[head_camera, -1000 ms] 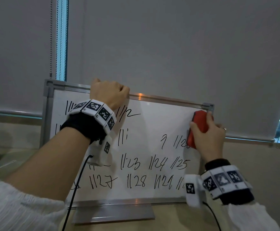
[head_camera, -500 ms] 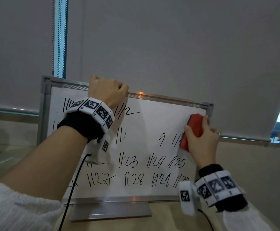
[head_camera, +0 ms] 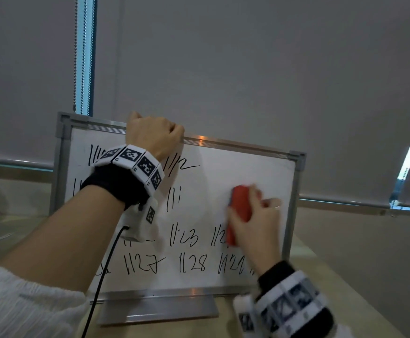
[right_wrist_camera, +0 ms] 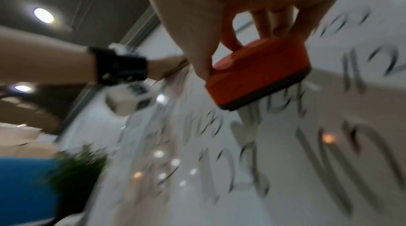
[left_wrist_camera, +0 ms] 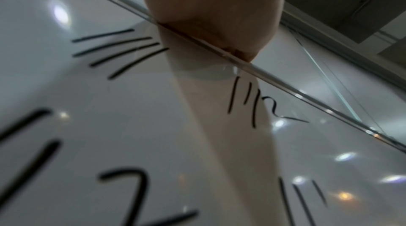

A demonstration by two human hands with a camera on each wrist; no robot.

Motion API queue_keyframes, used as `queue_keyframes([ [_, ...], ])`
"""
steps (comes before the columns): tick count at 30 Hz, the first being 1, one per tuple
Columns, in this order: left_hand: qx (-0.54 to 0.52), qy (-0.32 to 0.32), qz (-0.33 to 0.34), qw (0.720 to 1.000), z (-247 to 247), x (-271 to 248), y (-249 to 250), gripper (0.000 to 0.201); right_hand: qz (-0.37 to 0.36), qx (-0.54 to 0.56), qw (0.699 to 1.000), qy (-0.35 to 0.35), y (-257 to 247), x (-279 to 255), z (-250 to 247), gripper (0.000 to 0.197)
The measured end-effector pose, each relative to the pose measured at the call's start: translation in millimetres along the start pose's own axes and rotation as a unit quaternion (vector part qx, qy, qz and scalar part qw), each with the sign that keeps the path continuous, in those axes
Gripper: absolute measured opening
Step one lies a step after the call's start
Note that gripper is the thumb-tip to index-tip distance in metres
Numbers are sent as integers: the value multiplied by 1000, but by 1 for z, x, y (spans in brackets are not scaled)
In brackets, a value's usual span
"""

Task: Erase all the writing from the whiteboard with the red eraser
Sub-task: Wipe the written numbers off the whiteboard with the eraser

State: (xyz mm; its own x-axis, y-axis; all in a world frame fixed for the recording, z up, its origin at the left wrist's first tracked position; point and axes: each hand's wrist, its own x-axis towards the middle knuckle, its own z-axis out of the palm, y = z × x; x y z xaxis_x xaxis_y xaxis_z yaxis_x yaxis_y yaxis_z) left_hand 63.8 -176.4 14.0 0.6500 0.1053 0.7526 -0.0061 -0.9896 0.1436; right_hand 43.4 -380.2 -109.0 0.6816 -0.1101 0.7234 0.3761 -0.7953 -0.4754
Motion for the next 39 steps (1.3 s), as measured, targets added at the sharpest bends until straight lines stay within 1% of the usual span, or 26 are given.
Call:
queue_keyframes([
  [2,-2,-4,4,1000,-1,1,0,52,-78,-74,991,-84,-17,-31,13,76],
  [3,-3,-7,7,1000,-2,0,1,51,-96,-100,985,-102,-19,-36,15,76],
  [4,-4,-9,10,1000,-2,0,1,51,-93,-108,984,-107,-19,-33,13,77],
  [5,-5,-9,11,1000,-2,0,1,50,-79,-96,988,-95,-17,-23,7,77],
  [7,-8,-5,10,1000,-3,0,1,48,-30,-43,998,-36,-12,10,-7,78],
  [9,-8,0,10,1000,-3,-1,1,47,33,21,999,27,-9,42,-21,79],
  [10,-7,1,10,1000,-3,-1,2,45,51,37,997,44,-9,51,-24,78],
  [12,-2,3,8,1000,-3,-1,2,43,45,38,997,51,-12,49,-21,73],
  [13,0,4,7,1000,-3,-1,1,44,22,29,998,44,-13,41,-17,71],
  [15,1,3,5,1000,-2,-1,0,47,-38,-14,999,12,-13,21,-7,72],
  [17,-2,4,7,1000,-2,-1,1,49,-67,-47,996,-20,-9,17,-4,73],
  [18,-2,8,9,1000,-2,-1,2,48,-65,-46,997,-15,-7,24,-6,73],
  [22,2,14,15,1000,-2,1,0,52,-8,-1,997,72,-9,55,-17,71],
  [23,0,11,15,1000,-1,0,0,52,1,-9,997,79,-12,51,-15,71],
  [24,-2,8,14,1000,-1,1,-1,52,-6,-25,997,79,-17,43,-10,73],
  [25,-2,8,14,1000,0,1,-1,51,-36,-39,996,73,-20,32,-4,76],
  [27,4,9,16,1000,1,2,-1,49,-142,-73,986,44,-23,10,10,84],
  [28,5,9,15,1000,1,2,-2,48,-181,-92,979,28,-21,4,13,87],
  [29,5,10,14,1000,1,1,-2,47,-198,-102,975,20,-16,6,12,89],
  [30,5,11,14,1000,1,1,-2,48,-180,-91,979,11,-10,14,7,89],
  [32,4,11,14,1000,-1,1,-1,48,-94,-33,995,19,6,35,-8,87],
  [34,5,5,16,1000,-1,1,0,48,-2,24,997,68,27,55,-21,81],
  [35,5,3,17,1000,-2,1,0,49,32,34,995,93,33,60,-26,80],
  [37,5,-1,19,1000,-2,2,0,50,74,15,991,109,33,56,-24,81],
  [38,5,-1,19,1000,-1,1,-1,50,76,1,992,99,28,49,-20,82],
  [39,6,0,19,1000,-1,1,-1,50,57,-18,994,87,21,40,-16,82],
])
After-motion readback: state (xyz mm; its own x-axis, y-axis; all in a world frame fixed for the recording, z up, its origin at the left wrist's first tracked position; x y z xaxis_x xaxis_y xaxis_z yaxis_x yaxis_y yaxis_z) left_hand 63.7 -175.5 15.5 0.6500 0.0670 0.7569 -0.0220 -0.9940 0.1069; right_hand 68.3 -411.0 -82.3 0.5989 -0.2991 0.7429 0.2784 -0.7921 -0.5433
